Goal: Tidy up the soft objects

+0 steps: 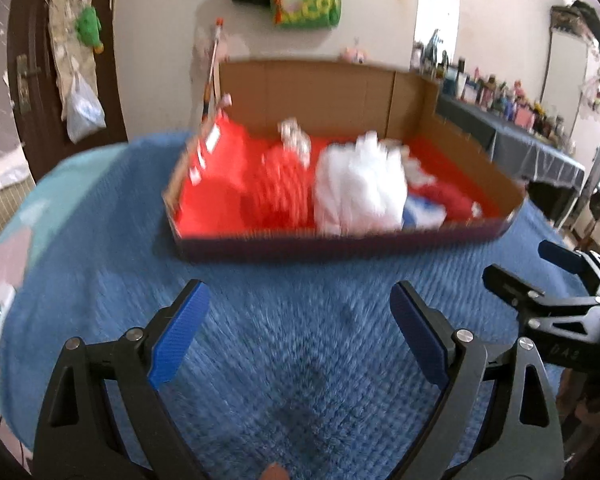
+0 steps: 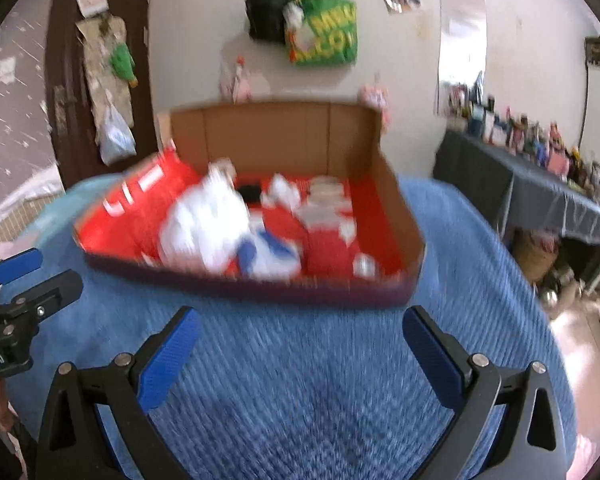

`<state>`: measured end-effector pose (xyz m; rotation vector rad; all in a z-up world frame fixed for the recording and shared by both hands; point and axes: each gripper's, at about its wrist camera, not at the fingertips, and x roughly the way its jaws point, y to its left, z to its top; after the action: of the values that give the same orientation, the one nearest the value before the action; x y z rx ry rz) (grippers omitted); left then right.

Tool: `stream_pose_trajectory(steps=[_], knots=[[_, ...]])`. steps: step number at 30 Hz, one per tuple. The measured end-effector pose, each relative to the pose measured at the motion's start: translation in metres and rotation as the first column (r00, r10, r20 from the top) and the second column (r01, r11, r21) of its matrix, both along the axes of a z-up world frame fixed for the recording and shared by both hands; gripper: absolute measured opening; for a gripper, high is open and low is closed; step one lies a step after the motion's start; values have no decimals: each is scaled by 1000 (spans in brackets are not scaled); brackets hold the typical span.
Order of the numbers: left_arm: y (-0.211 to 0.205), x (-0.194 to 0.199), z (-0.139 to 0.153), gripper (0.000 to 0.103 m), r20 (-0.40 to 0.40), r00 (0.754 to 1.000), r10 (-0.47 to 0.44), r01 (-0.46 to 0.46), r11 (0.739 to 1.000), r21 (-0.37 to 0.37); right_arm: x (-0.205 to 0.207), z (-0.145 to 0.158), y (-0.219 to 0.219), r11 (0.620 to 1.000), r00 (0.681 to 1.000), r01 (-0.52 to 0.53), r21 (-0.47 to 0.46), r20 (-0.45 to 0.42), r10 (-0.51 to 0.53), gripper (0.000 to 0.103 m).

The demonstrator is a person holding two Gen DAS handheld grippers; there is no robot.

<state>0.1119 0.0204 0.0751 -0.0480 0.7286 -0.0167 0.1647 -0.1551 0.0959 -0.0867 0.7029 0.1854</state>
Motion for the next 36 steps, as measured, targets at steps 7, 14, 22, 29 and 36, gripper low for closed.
stream_pose_trajectory(steps=[7, 14, 22, 29, 36], knots=[[-4, 18, -30, 93, -80, 997, 12, -12, 1000, 6, 15, -37, -7, 998, 987, 47, -39, -149, -52, 103], [-14, 27, -48, 96, -154, 987, 34, -26, 998, 51, 21, -53, -5, 996, 972, 57, -69, -223, -71, 103], [-11, 31, -50, 102, -174, 984, 45, -39, 999, 37, 26, -56, -11, 997, 965, 70, -39, -252, -77, 103], [-12, 30, -51, 102, -173, 984, 43, -38, 999, 36, 25, -56, -12, 997, 963, 71, -30, -257, -77, 103], [-6, 35, -50, 102, -174, 984, 40, -35, 999, 31, 27, -56, -12, 997, 963, 71, -30, -257, -76, 103]])
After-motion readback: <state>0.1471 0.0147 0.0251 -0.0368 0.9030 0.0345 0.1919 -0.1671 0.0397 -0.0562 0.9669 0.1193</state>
